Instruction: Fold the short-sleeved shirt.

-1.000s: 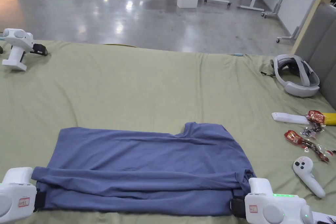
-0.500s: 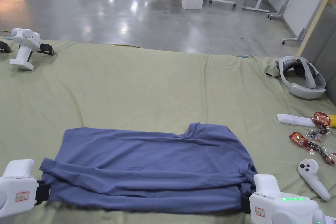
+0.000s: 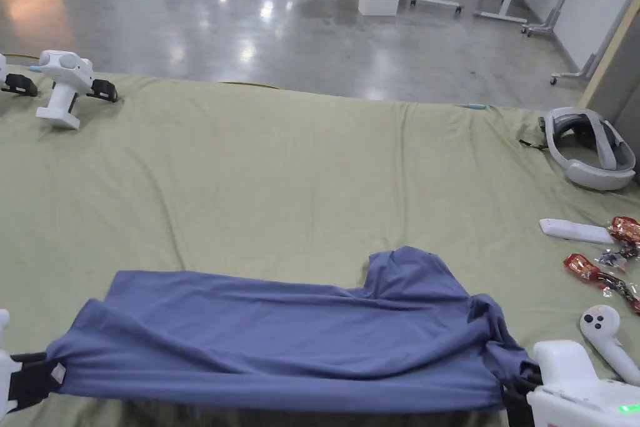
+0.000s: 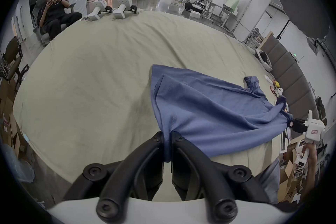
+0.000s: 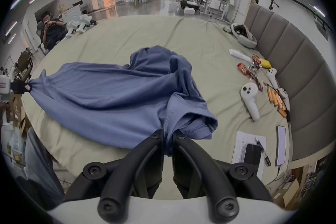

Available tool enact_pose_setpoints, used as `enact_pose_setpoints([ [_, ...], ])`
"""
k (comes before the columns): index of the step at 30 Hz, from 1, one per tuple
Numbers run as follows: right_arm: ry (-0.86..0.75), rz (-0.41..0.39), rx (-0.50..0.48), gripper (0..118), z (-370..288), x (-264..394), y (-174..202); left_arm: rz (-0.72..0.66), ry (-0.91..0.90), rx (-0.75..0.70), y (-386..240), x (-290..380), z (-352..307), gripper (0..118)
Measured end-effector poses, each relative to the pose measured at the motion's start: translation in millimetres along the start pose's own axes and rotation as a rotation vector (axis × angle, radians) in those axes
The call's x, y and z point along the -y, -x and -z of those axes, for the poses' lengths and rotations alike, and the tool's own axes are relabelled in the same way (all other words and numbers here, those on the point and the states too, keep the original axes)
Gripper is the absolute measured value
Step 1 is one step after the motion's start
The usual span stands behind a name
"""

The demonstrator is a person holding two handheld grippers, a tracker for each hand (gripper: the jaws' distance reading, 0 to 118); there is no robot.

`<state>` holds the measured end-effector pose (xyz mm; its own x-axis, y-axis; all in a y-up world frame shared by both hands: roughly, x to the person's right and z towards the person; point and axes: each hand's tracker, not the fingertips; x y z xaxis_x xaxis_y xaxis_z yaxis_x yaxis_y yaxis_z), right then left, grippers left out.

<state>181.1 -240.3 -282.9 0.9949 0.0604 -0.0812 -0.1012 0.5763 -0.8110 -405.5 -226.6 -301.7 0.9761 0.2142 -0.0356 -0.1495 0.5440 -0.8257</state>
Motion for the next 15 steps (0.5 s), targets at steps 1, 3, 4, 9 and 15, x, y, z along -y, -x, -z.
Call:
enact_pose_setpoints([
  [1,0.002,0.000,0.003,10,0.4,8.6,2.6,0.000,0.005,-0.003,1.1,8.9,-0.8,9],
  [3,0.050,-0.013,0.004,10,5.9,25.1,6.4,0.010,0.034,-0.017,3.8,25.4,3.9,9],
  [4,0.065,-0.006,-0.002,10,10.1,33.9,7.2,0.023,0.052,-0.027,4.5,33.9,8.1,9],
  [9,0.146,0.023,0.003,10,37.0,72.2,11.3,0.026,0.122,-0.071,9.1,67.4,35.2,9],
  [15,0.156,0.067,0.009,10,55.4,90.2,13.6,0.025,0.155,-0.102,10.5,80.5,55.8,9],
])
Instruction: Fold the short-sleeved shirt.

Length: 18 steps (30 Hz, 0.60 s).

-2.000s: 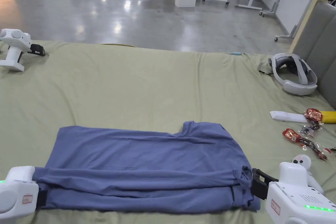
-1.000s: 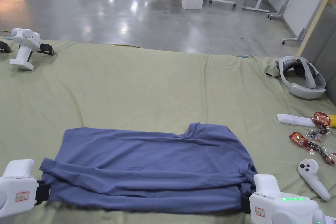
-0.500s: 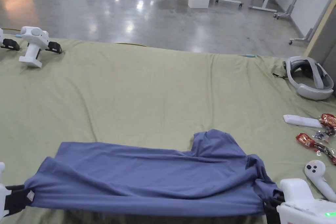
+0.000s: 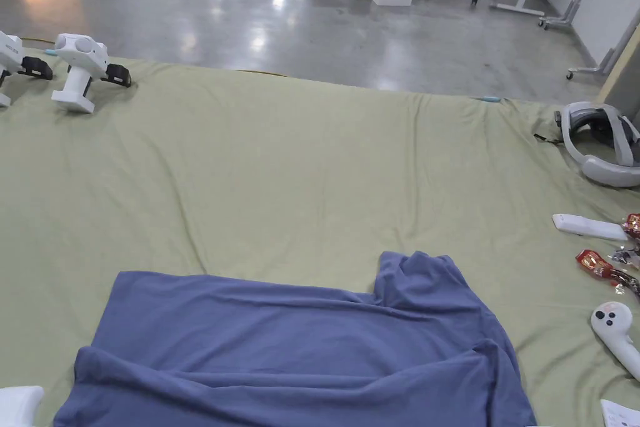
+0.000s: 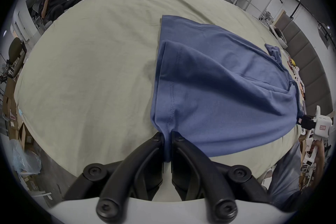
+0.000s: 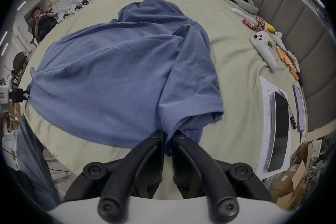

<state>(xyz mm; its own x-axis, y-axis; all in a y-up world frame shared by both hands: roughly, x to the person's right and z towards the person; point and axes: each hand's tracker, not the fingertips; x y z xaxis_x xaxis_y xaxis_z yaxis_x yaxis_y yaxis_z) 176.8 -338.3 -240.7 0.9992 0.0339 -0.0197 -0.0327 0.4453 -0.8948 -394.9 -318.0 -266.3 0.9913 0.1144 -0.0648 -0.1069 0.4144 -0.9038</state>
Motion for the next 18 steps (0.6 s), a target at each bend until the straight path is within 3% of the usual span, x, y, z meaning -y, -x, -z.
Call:
enact_pose_setpoints([
  [3,-0.020,-0.012,0.009,18,-2.1,-1.2,1.8,-0.003,-0.009,-0.009,-3.6,-3.2,-2.2,10],
  [4,-0.029,-0.024,0.025,31,-6.6,-3.3,3.8,-0.003,-0.014,-0.010,-4.7,-5.1,-4.3,12],
  [5,-0.041,-0.041,0.051,57,-11.2,-5.4,5.1,-0.004,-0.019,-0.011,-6.1,-7.0,-6.8,25],
  [6,-0.052,-0.064,0.096,72,-17.7,-8.8,6.7,-0.001,-0.043,-0.020,-8.2,-9.2,-10.9,44],
  [8,-0.147,-0.088,0.128,73,-37.4,-17.7,12.1,0.019,-0.100,-0.037,-11.2,-13.6,-20.0,68],
  [18,-0.647,-0.025,0.083,74,-93.1,-102.0,58.8,0.098,-0.544,0.007,-76.8,-79.3,-71.7,68],
])
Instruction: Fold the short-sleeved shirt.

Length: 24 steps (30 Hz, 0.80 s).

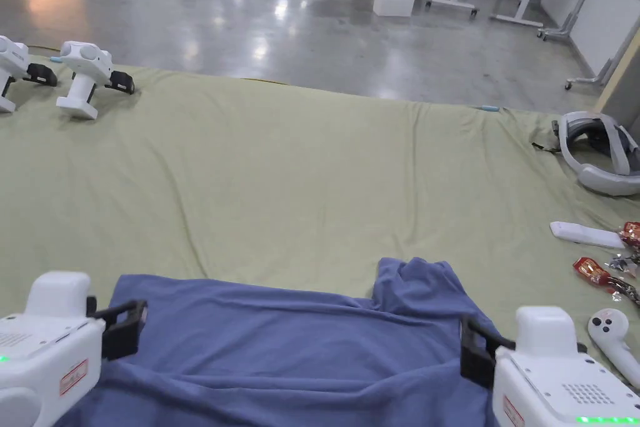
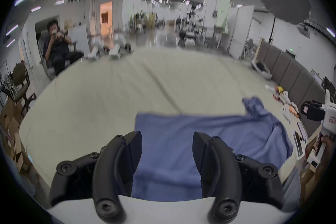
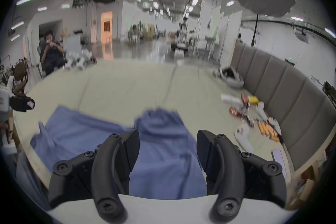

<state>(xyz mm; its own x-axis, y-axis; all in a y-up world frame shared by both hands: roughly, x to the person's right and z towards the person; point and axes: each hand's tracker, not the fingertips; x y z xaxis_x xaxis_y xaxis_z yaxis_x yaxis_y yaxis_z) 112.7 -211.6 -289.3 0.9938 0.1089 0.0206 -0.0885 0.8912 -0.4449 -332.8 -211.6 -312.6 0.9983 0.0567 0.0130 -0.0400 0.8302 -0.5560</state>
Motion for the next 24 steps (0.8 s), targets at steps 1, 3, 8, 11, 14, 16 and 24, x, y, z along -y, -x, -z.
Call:
enact_pose_setpoints([
  [1,-0.051,0.012,0.001,73,0.7,-6.4,6.6,0.004,-0.050,0.000,-7.4,-5.8,0.5,68],
  [3,-0.126,0.041,0.014,73,2.9,-21.5,22.7,0.009,-0.145,-0.015,-22.9,-18.4,-1.9,67],
  [8,-0.317,0.096,0.054,64,-4.6,-43.0,49.0,0.013,-0.331,-0.080,-33.7,-33.4,3.2,55],
  [11,-0.392,0.132,0.055,28,-11.8,-52.2,56.7,0.006,-0.410,-0.101,-44.3,-39.5,-4.5,24],
  [14,-0.412,0.133,0.057,11,-11.8,-58.5,60.8,0.011,-0.449,-0.072,-50.9,-44.0,-10.7,4],
  [16,-0.414,0.130,0.045,8,-10.5,-61.0,62.1,0.024,-0.460,-0.102,-53.8,-44.3,-11.4,2],
  [24,-0.377,0.114,0.038,6,0.7,-55.3,62.5,-0.014,-0.310,-0.073,-30.4,-40.4,2.7,2],
])
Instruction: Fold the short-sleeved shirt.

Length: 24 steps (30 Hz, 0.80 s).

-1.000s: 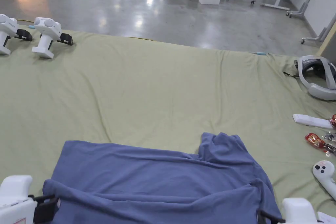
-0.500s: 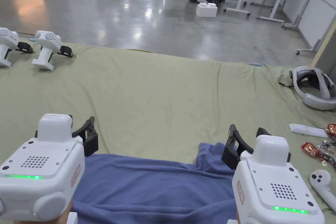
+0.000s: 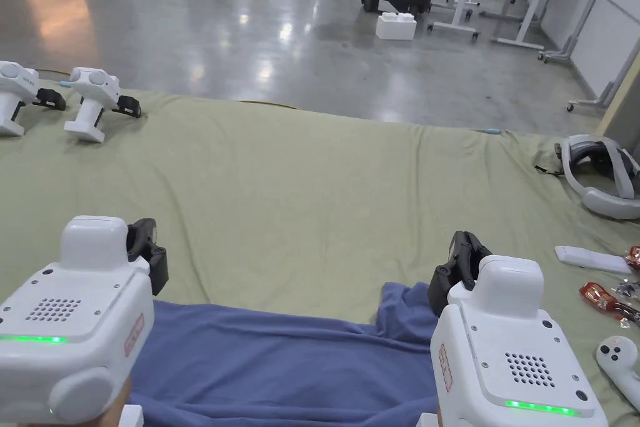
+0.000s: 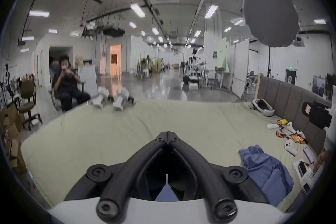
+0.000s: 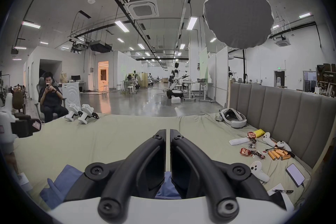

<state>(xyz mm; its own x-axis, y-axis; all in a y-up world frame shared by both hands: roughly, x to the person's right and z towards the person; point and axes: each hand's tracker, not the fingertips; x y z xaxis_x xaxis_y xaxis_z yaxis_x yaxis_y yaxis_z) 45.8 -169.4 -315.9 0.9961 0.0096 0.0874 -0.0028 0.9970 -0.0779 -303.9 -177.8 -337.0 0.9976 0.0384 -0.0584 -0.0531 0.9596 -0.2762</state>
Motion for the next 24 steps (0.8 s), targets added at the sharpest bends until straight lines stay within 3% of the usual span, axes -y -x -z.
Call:
enact_pose_setpoints([
  [5,0.046,0.000,0.002,6,7.9,8.8,-1.9,-0.118,0.269,-0.020,50.8,16.6,58.8,2],
  [11,0.123,-0.014,0.011,6,22.9,23.6,-6.7,-0.119,0.604,0.052,79.6,39.1,128.2,3],
  [13,0.146,-0.018,0.020,6,27.4,29.2,-8.7,-0.120,0.674,0.065,83.7,44.2,145.8,22],
  [16,0.181,-0.024,0.030,6,32.3,37.1,-13.2,-0.115,0.736,0.077,84.3,51.6,167.2,68],
  [24,0.264,-0.035,0.060,6,43.2,57.3,-27.3,-0.063,0.876,0.002,87.2,64.2,202.8,72],
])
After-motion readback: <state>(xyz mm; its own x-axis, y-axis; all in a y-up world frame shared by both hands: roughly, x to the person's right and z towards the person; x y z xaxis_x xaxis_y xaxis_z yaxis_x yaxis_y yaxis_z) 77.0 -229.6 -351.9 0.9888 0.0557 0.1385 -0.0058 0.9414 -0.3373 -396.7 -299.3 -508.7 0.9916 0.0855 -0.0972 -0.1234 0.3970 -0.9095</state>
